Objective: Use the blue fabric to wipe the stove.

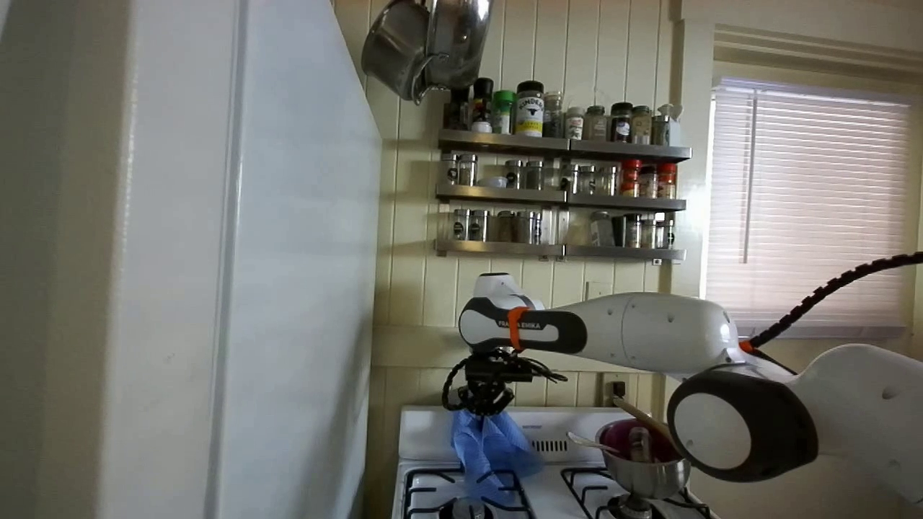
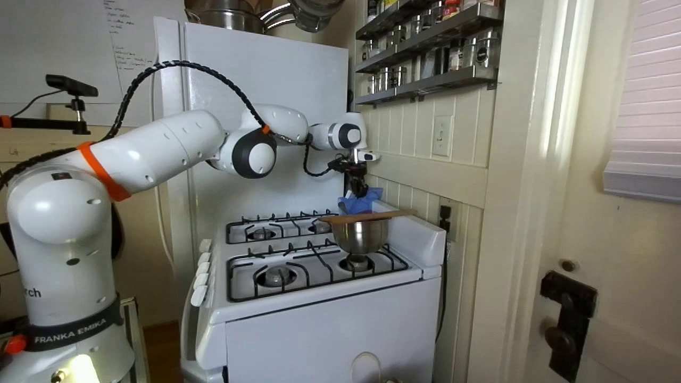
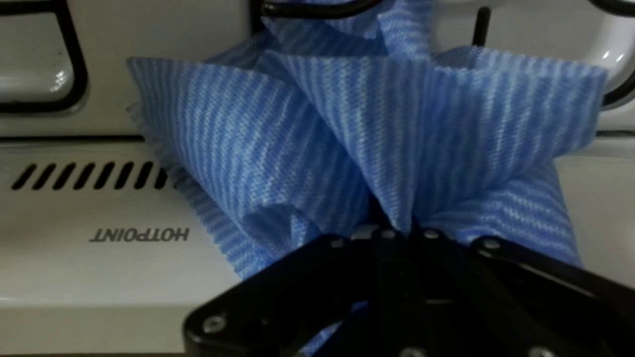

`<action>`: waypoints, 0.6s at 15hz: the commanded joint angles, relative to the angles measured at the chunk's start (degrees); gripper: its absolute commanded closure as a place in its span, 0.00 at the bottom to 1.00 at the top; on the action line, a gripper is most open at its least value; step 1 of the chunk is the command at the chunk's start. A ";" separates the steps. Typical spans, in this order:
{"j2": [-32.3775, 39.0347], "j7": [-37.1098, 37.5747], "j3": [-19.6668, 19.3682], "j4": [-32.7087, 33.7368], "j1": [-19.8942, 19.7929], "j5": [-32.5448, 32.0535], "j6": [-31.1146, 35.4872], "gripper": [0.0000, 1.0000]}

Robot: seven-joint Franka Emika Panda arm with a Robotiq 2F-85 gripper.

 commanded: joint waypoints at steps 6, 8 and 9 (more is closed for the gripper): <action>-1.59 16.63 -6.41 -3.23 -2.55 -1.29 -5.87 1.00; -2.66 20.30 -7.73 -4.40 -3.33 -1.34 -7.95 1.00; -3.15 22.28 -8.41 -5.03 -3.59 -1.37 -8.95 1.00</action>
